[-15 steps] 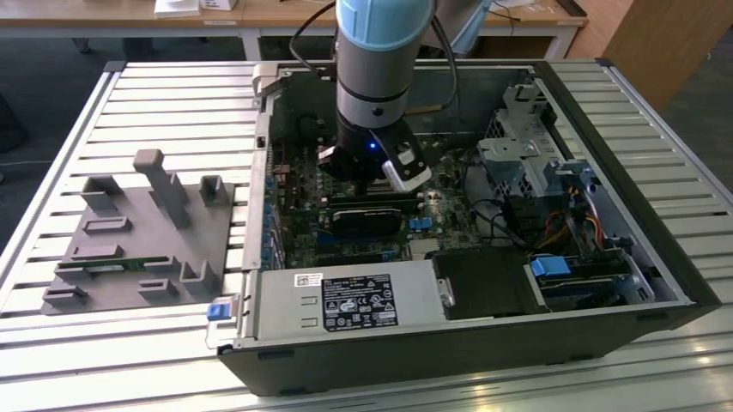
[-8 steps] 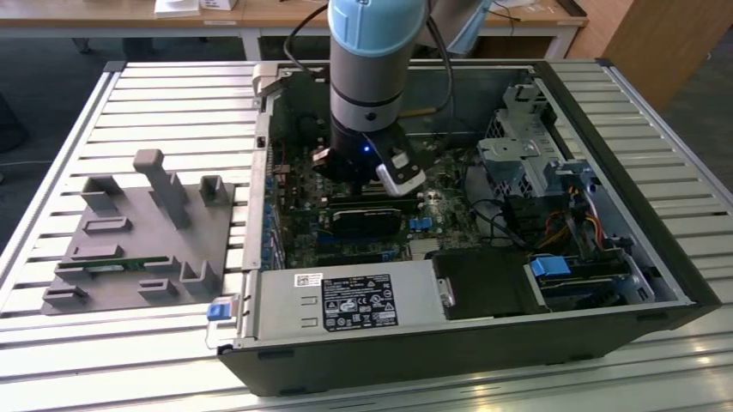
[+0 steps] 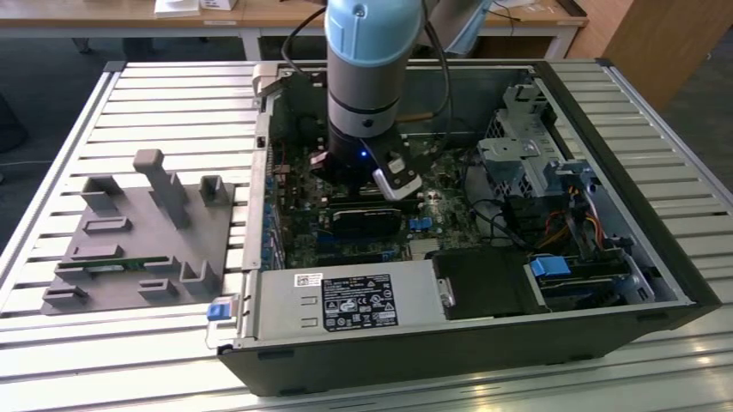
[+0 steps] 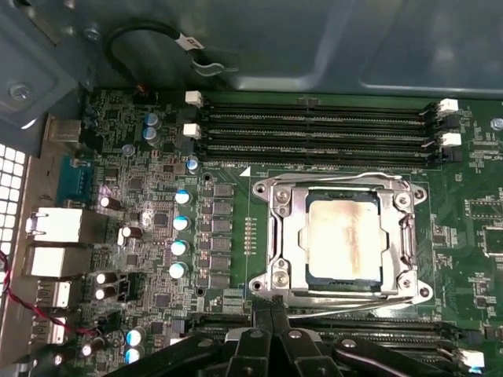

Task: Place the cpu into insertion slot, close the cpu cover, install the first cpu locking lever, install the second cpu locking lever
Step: 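Install the second cpu locking lever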

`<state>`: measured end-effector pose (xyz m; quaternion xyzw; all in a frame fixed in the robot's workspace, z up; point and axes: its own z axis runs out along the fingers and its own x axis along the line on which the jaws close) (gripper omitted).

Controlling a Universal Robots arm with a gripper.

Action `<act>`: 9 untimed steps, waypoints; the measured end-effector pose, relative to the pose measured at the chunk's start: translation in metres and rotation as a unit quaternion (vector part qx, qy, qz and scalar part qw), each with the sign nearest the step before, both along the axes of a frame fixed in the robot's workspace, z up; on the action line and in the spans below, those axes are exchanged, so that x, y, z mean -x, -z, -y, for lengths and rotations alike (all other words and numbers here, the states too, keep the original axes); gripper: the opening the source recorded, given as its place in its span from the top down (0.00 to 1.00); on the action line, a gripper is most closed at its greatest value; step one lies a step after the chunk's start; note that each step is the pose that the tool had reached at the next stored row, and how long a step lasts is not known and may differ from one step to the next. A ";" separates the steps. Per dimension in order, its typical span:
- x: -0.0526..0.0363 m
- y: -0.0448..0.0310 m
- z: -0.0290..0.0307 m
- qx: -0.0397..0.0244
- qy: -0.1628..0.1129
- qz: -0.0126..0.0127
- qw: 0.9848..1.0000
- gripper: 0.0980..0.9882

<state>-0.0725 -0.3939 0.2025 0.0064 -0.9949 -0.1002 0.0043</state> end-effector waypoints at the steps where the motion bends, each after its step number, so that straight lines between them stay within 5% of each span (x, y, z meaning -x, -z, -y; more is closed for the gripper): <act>1: 0.0006 0.0004 0.0003 -0.002 0.000 0.000 1.000 0.99; 9: 0.0020 0.0052 0.0015 -0.018 0.000 0.000 1.000 0.99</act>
